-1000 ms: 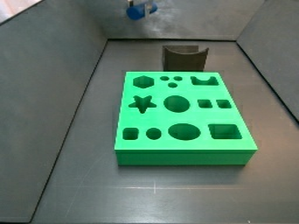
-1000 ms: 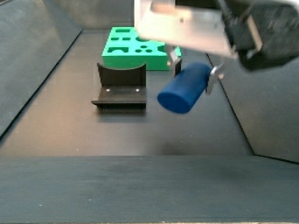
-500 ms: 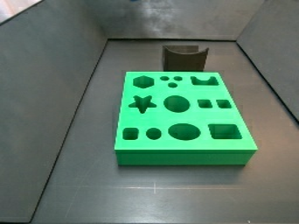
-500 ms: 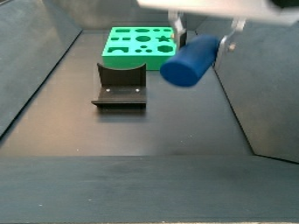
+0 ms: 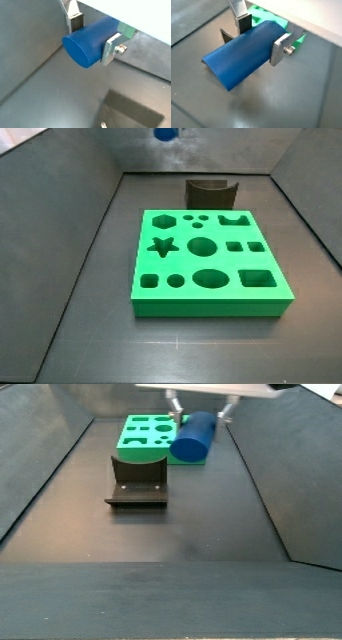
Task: Pick up the oval object. Move up. Place the oval object on the fixture. Regrasp the oval object. Move to above the board. Insert the oval object.
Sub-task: Place the oval object on the fixture.
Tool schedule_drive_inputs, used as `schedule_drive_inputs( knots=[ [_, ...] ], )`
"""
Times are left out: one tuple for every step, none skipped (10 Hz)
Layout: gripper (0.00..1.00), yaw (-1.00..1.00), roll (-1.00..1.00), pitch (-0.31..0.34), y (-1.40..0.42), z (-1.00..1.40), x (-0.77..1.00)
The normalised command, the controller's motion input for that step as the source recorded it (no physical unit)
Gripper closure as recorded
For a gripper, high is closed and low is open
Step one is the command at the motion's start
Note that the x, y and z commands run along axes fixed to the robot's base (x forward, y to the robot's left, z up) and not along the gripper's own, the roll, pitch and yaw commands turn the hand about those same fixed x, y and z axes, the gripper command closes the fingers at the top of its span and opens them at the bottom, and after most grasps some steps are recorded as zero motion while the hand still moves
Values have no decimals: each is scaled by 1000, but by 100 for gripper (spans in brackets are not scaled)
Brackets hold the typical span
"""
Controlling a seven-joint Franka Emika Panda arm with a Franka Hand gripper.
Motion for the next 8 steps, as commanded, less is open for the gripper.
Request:
schedule_drive_inputs(
  knots=[
    [100,957,-311,-112,-555,-214,1000],
    [100,683,-259,-72,-449,-188,1000],
    [100,362,-205,-18,-337,-152,1000],
    [100,227,-175,6,-283,-137,1000],
    [100,142,-150,17,-220,-122,1000],
    [100,91,-125,28,-150,-96,926],
    [100,56,-106,44,-83,-59,777],
    [100,38,-105,58,-41,-40,666]
  ],
)
